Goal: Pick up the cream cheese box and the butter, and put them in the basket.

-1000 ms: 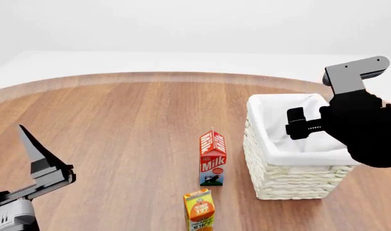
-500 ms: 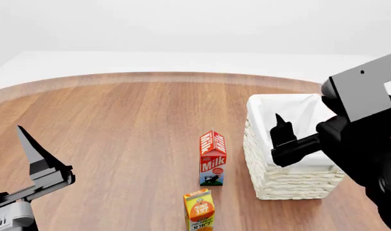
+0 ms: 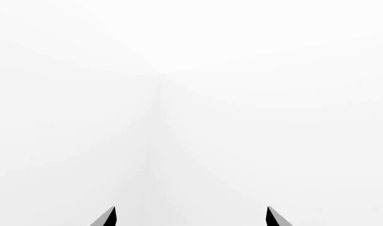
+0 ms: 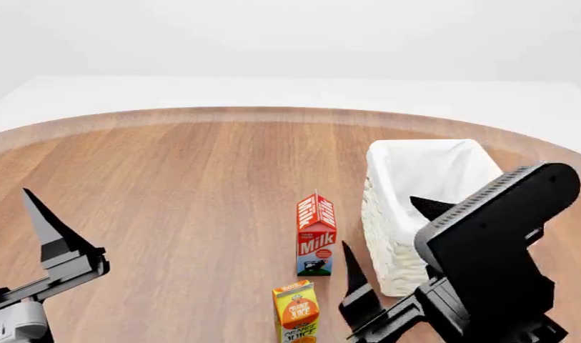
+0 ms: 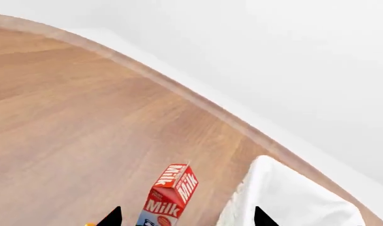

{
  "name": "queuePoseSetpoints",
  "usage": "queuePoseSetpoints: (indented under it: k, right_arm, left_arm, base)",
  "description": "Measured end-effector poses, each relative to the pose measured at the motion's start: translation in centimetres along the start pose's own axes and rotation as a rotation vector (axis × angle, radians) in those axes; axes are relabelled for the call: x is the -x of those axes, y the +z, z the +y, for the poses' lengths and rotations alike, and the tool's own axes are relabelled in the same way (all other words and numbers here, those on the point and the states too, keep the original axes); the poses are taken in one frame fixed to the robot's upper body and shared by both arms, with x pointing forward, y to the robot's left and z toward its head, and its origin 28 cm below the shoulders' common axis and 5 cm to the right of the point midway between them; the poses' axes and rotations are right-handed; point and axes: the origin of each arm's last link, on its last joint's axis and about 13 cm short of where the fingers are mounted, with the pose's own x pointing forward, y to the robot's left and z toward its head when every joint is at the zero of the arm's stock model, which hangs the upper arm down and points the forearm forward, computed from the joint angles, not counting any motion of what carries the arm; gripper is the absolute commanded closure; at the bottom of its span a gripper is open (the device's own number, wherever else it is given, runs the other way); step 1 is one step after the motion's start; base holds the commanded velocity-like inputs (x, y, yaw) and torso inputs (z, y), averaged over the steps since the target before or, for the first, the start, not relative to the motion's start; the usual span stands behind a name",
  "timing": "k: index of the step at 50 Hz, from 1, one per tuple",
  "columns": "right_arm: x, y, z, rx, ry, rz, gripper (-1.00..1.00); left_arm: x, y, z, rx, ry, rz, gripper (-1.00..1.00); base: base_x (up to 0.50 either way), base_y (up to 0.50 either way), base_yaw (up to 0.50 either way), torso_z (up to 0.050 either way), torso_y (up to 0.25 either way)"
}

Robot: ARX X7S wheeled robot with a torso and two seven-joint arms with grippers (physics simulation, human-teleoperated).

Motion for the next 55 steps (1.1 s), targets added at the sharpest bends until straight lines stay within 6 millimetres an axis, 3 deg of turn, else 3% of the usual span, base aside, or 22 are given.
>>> queuePoseSetpoints:
  k: [15, 34, 55]
  right_arm:
    - [-0.3, -2.7, 3.9, 0.026, 0.198, 0.026, -1.00]
    - [0.0, -4.8, 8.1, -0.043, 0.388, 0.092, -1.00]
    - [-1.1, -5.5, 11.9, -0.389, 0.238, 0.194, -1.00]
  left_arm:
    - [0.0, 0.0, 0.1, -0.001, 0.005, 0.000, -1.00]
    - [0.1, 0.0, 0.1, -0.001, 0.000, 0.002, -1.00]
    - [0.1, 0.3, 0.5, 0.006, 0.019, -0.003, -1.00]
  base:
    - [0.00, 0.00, 0.00, 0.000, 0.000]
    - [0.00, 0.00, 0.00, 0.000, 0.000]
    - [0.00, 0.00, 0.00, 0.000, 0.000]
